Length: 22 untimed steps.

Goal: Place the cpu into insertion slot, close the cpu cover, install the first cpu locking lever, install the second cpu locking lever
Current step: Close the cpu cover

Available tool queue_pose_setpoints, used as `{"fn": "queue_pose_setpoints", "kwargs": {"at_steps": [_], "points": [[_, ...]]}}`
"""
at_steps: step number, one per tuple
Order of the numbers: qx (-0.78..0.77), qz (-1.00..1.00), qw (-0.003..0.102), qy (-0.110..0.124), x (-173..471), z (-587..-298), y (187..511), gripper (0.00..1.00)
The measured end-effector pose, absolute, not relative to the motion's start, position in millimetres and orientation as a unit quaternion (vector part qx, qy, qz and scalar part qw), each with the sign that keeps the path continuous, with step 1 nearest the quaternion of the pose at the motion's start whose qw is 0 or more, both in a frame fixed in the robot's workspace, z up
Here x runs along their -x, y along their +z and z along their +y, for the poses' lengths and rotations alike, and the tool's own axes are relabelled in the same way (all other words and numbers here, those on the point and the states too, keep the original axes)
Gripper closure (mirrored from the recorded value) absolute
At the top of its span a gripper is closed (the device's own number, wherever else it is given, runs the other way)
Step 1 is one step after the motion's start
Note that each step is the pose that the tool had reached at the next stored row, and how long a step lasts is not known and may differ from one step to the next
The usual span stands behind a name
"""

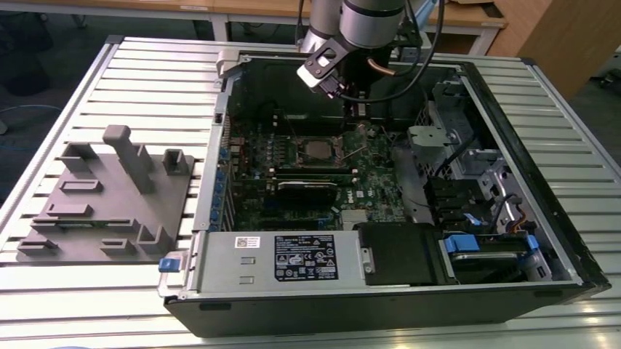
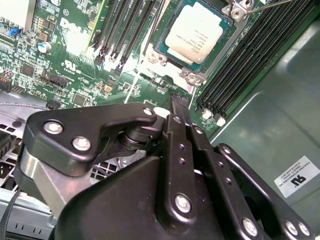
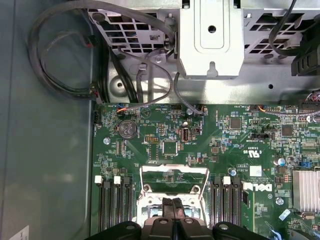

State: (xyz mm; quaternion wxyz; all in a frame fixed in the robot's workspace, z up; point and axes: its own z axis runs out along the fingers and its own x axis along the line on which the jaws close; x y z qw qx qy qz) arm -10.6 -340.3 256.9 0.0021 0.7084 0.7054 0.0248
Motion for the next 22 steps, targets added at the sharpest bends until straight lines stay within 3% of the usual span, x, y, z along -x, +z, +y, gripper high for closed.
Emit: {"fn": "queue_pose_setpoints", "kwargs": {"at_steps": [22], "points": [[-0.708, 0.705, 0.002, 0.025, 7.1, -340.4, 258.0, 0.89]]}}
